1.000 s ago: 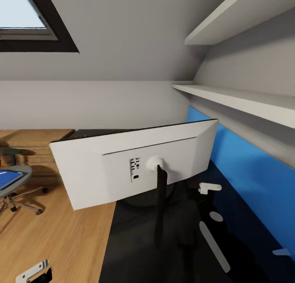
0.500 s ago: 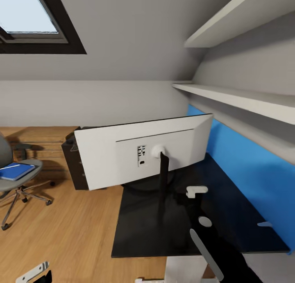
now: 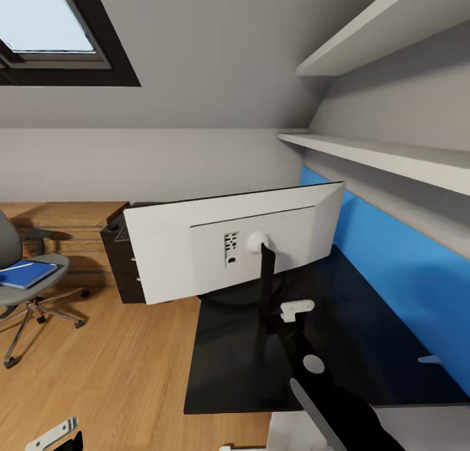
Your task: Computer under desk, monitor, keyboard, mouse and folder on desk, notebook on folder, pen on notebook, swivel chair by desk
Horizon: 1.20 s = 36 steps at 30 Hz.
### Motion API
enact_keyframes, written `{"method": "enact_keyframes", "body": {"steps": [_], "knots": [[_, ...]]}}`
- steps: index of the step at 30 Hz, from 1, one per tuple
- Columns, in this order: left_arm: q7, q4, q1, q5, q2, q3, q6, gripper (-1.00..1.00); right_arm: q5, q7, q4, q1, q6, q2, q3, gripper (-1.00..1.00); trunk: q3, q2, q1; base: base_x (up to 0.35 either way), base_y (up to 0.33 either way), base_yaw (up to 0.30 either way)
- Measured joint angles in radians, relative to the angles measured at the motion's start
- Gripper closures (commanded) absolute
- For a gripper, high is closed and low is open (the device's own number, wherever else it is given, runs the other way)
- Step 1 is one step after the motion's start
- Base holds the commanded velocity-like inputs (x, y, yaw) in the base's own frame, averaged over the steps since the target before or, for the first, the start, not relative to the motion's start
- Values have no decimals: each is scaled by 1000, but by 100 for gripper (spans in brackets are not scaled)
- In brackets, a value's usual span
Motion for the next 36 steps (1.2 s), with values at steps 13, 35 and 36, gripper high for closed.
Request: {"method": "enact_keyframes", "body": {"steps": [13,35,36], "knots": [[-1,0,0,0,-1,-1,0,-100,0,0,9,0,-6,2,1,-100,0,0,0,161,0,0],[-1,0,0,0,-2,-1,0,-100,1,0,9,0,-6,0,1,-100,0,0,0,99,0,0],[-1,0,0,0,-1,-1,0,-100,1,0,9,0,-6,-1,1,-100,0,0,0,5,0,0]]}}
